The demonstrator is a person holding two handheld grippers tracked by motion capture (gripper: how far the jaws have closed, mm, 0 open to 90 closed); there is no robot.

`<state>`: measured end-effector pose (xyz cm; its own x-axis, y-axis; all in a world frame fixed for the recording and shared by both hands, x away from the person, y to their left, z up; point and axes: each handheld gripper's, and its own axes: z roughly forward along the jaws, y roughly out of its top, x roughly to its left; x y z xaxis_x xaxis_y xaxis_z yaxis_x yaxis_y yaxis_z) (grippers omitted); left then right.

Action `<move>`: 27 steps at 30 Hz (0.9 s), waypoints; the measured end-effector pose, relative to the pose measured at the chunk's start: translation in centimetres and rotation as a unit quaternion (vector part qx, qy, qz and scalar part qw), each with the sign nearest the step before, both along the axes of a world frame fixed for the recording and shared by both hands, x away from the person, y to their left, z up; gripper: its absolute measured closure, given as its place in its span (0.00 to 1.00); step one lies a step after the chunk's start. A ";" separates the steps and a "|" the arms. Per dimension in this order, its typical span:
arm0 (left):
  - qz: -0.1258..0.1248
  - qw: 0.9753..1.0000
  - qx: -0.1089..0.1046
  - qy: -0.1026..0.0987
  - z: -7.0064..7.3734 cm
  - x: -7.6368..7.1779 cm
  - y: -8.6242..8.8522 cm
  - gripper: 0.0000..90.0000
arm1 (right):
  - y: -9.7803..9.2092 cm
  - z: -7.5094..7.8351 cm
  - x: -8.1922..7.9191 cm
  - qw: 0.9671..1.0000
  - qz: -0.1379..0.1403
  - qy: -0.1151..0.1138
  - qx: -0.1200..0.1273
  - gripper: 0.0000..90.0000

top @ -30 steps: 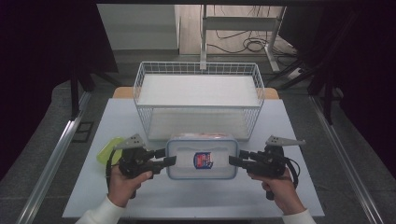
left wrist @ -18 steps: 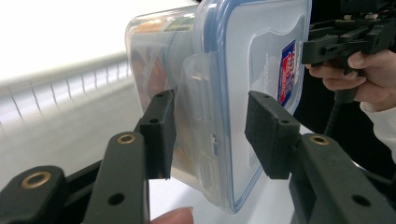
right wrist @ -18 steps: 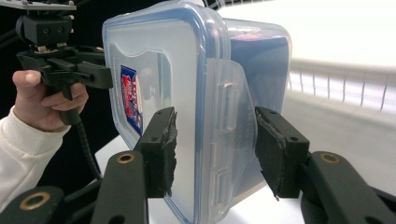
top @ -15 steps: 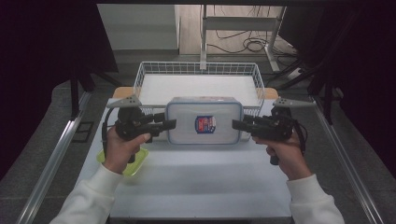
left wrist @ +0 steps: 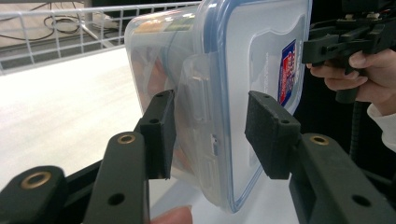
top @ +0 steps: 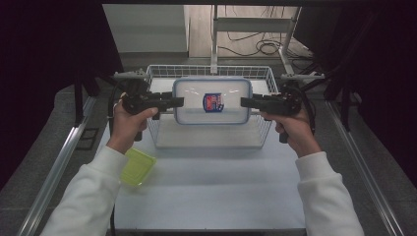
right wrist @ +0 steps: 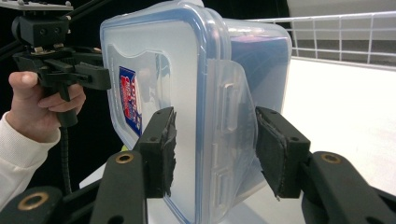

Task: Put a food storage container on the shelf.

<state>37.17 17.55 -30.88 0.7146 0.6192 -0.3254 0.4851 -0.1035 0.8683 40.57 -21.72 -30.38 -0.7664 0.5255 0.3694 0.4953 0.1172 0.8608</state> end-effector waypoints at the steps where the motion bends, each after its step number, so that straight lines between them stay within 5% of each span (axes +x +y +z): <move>1: -0.001 1.000 -0.002 0.004 0.1 0.7 0.1 0.60 | 0.2 0.2 0.8 1.000 -0.002 0.004 -0.001 0.55; 13: -0.003 1.000 -0.016 0.027 -0.3 4.1 0.6 0.60 | 0.7 0.3 4.1 1.000 -0.014 0.028 -0.001 0.55; 27: 0.006 0.998 -0.037 0.058 -0.3 5.6 0.9 0.59 | 0.8 -0.1 5.2 0.997 -0.040 0.064 0.025 0.53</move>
<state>42.78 18.47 -31.19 0.6629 0.5980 -0.4506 0.5831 -0.0347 0.8117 45.77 -20.89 -30.46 -0.6676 0.5608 0.4897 0.6082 0.0313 0.7932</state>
